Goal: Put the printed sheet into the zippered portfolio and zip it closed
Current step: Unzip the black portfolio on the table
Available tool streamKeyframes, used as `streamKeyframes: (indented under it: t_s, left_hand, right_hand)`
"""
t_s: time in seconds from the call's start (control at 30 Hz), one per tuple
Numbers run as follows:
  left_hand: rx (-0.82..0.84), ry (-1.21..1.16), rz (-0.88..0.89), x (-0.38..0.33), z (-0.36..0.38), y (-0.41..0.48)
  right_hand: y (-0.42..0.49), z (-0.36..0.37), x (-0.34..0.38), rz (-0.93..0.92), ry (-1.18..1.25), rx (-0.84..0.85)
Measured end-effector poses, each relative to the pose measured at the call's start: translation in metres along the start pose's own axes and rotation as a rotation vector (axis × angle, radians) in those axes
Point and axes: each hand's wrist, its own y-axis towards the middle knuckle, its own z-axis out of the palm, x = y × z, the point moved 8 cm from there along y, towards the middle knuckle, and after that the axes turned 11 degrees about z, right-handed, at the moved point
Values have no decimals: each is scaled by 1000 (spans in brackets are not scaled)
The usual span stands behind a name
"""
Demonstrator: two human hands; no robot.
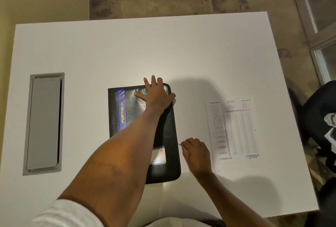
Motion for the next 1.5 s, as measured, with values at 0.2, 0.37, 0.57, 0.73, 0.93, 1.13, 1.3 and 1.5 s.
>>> streamKeyframes:
  t_s: [0.2,0.37,0.57,0.73,0.93,1.13,1.3,1.5]
  left_hand:
    - [-13,5,10,-1,0,-2]
    - [-23,77,43,-2,3,-13]
    - [-29,207,273,4,23,-80]
    - [63,302,416,27,62,-152]
    - [96,371,411,54,87,-211]
    - [177,357,463,58,99,-251]
    - [228,381,457,54,103,-263]
    - [278,419,477,48,106,-268]
  right_hand:
    - [-48,17,-15,34,27,94]
    - [-70,25,-19,63,50,139]
    - [-75,20,-15,111,128,82]
    - [-80,11,-13,198,287,91]
    - [-86,11,-10,175,195,28]
    - [-88,13,-10,198,129,1]
    - [-96,8,-3,177,137,-6]
    - [-107,11,-7,235,84,-41]
